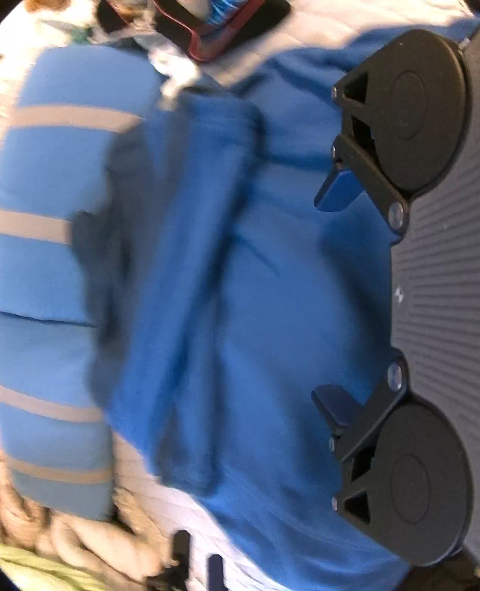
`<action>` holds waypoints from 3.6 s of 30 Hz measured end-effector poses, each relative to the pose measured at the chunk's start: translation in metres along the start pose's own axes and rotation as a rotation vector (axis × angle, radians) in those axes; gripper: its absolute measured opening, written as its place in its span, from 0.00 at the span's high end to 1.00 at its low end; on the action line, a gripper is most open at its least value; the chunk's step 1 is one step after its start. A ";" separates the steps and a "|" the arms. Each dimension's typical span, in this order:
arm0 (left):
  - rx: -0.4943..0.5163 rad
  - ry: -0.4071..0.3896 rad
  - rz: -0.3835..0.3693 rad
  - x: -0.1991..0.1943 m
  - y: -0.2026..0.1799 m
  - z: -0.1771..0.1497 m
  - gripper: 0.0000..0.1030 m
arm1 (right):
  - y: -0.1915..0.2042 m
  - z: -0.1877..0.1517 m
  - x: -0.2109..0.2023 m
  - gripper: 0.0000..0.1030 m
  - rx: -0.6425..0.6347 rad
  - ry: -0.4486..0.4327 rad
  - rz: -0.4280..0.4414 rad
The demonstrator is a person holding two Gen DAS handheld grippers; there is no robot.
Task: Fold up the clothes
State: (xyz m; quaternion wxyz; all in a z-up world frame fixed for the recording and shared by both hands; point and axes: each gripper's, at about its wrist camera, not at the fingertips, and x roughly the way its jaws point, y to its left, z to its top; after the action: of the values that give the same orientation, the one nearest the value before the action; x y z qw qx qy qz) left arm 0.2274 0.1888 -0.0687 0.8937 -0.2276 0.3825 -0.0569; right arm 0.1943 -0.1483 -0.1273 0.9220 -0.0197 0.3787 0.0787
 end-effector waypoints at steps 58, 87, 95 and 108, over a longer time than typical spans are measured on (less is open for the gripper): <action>-0.623 0.135 -0.346 0.098 0.053 0.026 0.33 | -0.197 0.043 0.024 0.00 0.723 -0.059 0.079; -0.680 0.142 -0.337 0.106 0.068 0.025 0.80 | -0.241 0.040 0.071 0.21 0.979 -0.034 0.275; -0.482 0.074 -0.261 0.090 0.048 0.041 0.88 | -0.246 0.035 0.056 0.82 0.988 -0.061 0.244; -0.490 0.082 -0.205 0.099 0.060 0.058 0.88 | -0.250 0.054 0.042 0.82 0.913 -0.159 0.225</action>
State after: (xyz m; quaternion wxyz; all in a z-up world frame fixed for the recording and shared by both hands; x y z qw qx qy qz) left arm 0.3335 0.2358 -0.1262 0.7852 -0.4722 0.3957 -0.0618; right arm 0.3013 -0.3846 -0.1242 0.8483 0.4346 0.3025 0.0049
